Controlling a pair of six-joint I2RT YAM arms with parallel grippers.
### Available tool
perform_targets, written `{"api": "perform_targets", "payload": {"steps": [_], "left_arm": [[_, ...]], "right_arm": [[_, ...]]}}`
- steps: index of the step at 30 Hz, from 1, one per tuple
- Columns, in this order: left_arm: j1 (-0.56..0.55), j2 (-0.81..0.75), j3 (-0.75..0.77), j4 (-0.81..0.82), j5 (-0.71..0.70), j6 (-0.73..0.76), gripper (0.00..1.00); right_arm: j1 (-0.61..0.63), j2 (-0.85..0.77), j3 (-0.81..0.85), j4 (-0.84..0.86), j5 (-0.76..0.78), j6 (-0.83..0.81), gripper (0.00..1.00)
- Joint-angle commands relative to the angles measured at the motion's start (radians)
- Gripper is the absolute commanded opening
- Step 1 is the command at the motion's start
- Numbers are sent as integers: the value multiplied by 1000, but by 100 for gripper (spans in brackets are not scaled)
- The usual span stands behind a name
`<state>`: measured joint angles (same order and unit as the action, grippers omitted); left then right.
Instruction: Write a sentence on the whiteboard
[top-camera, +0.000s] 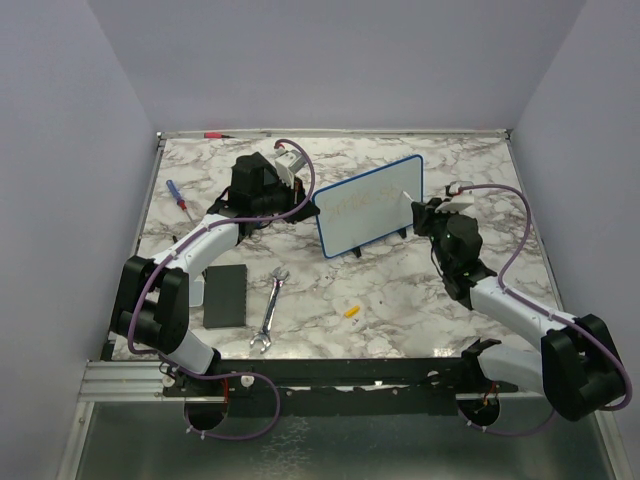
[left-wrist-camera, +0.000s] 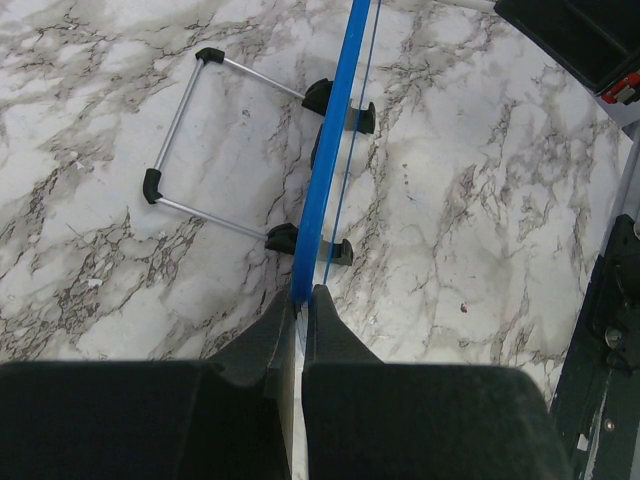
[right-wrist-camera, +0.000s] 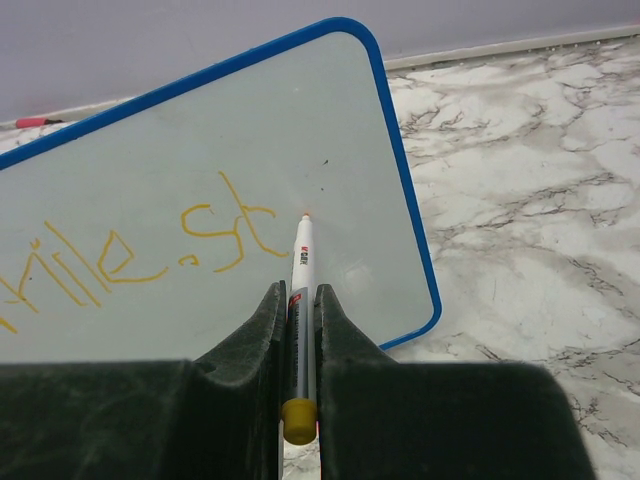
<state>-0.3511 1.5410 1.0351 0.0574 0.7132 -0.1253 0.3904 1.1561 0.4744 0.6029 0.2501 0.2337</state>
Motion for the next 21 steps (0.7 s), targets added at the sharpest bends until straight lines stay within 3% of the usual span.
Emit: {"api": "perform_targets", "payload": {"steps": [1, 21], "left_arm": [[-11, -17, -10, -16, 0, 11, 0], [-12, -16, -10, -16, 0, 11, 0]], "right_arm": [[-7, 1, 33, 36, -38, -16, 1], [-7, 8, -7, -3, -107, -15, 1]]}}
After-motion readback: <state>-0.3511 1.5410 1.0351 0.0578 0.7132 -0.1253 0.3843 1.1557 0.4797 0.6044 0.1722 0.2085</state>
